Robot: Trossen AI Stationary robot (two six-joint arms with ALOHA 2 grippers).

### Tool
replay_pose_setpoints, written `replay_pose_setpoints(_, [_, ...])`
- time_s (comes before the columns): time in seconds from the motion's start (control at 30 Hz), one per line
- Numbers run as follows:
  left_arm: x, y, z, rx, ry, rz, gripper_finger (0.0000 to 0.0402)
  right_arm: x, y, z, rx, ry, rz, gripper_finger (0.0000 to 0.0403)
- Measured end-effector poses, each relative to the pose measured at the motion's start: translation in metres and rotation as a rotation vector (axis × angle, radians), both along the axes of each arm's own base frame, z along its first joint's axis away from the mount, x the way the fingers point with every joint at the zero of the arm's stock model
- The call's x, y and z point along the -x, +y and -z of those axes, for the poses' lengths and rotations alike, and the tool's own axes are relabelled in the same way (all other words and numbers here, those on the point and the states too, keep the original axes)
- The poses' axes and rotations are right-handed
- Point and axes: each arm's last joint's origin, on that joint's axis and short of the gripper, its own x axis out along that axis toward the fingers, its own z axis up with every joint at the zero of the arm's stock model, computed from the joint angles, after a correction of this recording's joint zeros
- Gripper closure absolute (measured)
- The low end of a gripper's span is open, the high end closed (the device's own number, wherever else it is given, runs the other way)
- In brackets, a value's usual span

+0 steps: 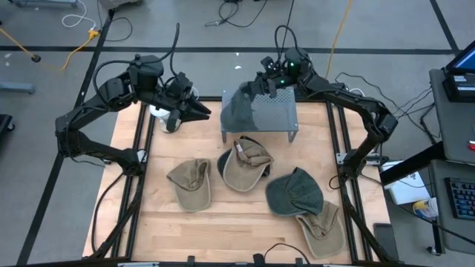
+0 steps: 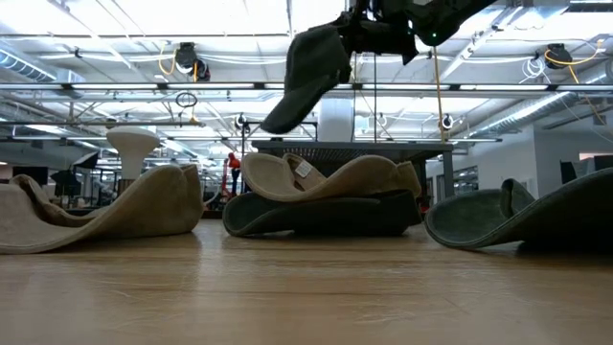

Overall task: Pick & Place hat
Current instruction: Put the left green cap on the shelf

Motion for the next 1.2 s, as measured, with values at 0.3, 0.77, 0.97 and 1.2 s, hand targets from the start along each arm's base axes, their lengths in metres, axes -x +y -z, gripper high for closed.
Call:
replay_pose_setpoints(0.3, [0.000,0.000,0.000,-0.007,-0.002,0.001,0.0286,-0.006,-0.011,0.022,-0.018,0.066,0.019,0.0403])
replay_pose_setpoints(0.77, [0.000,0.000,0.000,-0.010,-0.002,0.002,0.0286,0.006,-0.026,0.046,0.000,0.267,0.224,0.0403])
replay_pose_setpoints(0.97, [0.000,0.000,0.000,-0.013,-0.003,0.003,0.0286,0.009,-0.030,0.049,0.033,0.318,0.332,0.0403])
replay_pose_setpoints(1.2, [0.000,0.000,0.000,-0.013,-0.003,0.003,0.0286,0.025,-0.034,0.053,-0.002,0.434,0.395,0.0403])
